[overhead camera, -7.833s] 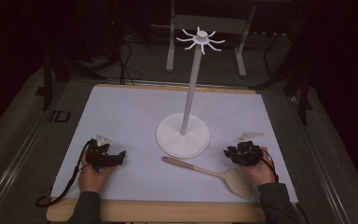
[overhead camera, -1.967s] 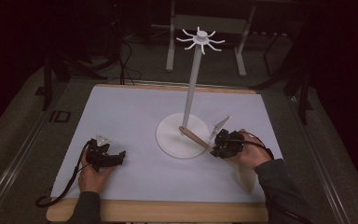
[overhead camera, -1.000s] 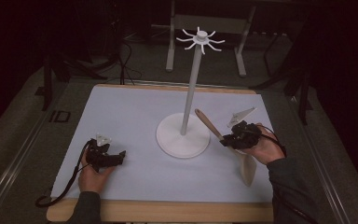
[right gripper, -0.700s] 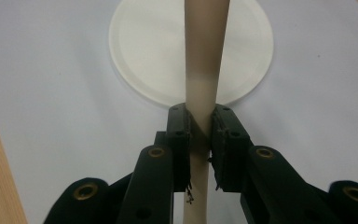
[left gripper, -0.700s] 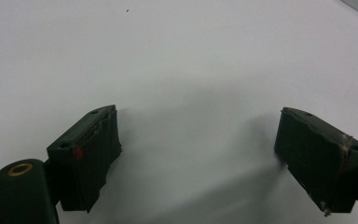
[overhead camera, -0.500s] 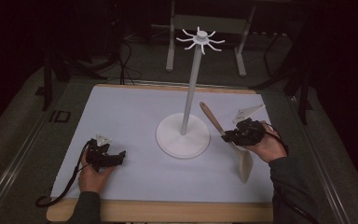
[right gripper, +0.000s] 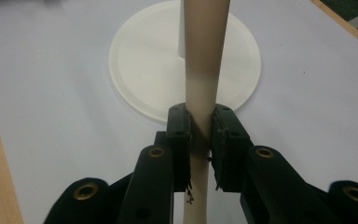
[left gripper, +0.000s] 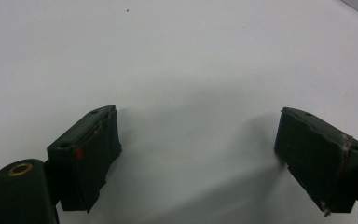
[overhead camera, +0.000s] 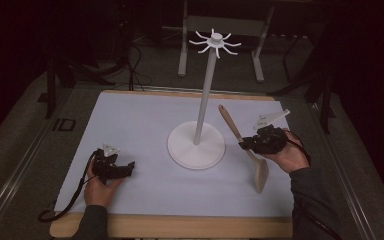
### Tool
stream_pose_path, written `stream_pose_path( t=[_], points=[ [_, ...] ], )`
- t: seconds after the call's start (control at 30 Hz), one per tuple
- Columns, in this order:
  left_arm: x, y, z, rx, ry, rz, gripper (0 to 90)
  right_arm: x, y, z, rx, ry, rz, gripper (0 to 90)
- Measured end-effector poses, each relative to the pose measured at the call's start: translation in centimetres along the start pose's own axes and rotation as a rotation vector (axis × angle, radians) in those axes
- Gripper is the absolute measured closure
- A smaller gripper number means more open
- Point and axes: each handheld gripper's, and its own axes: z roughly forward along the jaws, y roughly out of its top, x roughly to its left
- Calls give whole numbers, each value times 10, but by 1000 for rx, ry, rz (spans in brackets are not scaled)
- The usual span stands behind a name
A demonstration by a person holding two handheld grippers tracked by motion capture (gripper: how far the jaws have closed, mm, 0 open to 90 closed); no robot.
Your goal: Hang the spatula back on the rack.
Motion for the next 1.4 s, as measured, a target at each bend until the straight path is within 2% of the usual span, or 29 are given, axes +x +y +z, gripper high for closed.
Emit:
stream_pose_path(
  t=[0.87, 1.07, 1.4],
  points=[
    [0, 0, 0, -1, 0, 0, 142, -3, 3, -7, -117, -6, 20, 785],
    [0, 0, 0, 0, 0, 0, 142, -5, 6, -11, -158, -7, 29, 785],
    [0, 0, 0, 2, -1, 1, 141, -8, 11, -20, -272, -46, 48, 785]
  ],
)
